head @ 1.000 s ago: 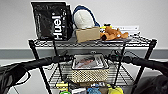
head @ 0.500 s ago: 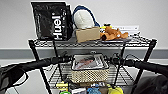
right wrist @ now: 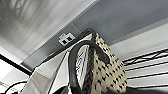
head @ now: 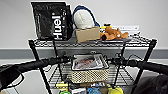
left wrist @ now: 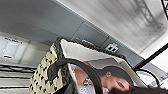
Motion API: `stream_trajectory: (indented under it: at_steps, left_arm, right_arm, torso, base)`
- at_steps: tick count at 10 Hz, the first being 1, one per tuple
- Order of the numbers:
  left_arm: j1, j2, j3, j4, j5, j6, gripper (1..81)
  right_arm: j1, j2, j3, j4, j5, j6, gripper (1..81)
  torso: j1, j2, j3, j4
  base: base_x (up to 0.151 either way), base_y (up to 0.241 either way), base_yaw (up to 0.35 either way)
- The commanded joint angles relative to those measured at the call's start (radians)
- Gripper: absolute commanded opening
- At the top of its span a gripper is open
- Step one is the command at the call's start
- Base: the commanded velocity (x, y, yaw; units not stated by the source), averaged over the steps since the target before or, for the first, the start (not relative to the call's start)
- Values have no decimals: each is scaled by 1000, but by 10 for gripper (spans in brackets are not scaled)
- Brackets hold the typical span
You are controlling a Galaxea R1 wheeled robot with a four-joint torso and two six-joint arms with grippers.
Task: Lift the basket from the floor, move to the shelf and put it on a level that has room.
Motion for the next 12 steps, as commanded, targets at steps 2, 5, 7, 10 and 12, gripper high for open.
stream_trajectory:
  at_steps: [2, 5, 7, 10, 12]
  left_arm:
    - [-181, -55, 55, -1, 0, 1, 811]
    - [-166, -187, 231, 10, -4, 0, 811]
    - [-144, -277, 336, 8, -12, 0, 811]
    - [-83, -403, 504, 10, -50, 4, 811]
    - [-41, -499, 615, 11, -83, 6, 811]
  right_arm:
    - [180, -52, 71, 9, 13, 13, 811]
    - [143, -165, 220, 9, 34, 22, 811]
    - [104, -247, 322, 9, 71, 28, 811]
    - [46, -385, 503, 9, 123, 30, 811]
    - [-14, -480, 615, 17, 181, 30, 811]
  torso:
    - [0, 0, 0, 0]
    - [0, 0, 0, 0]
    - [0, 0, 0, 0]
    - [0, 0, 0, 0]
    - [0, 0, 0, 0]
  base:
    - [0, 0, 0]
    - [0, 0, 0]
    - [0, 0, 0]
    - [0, 0, 0]
    - [0, 0, 0]
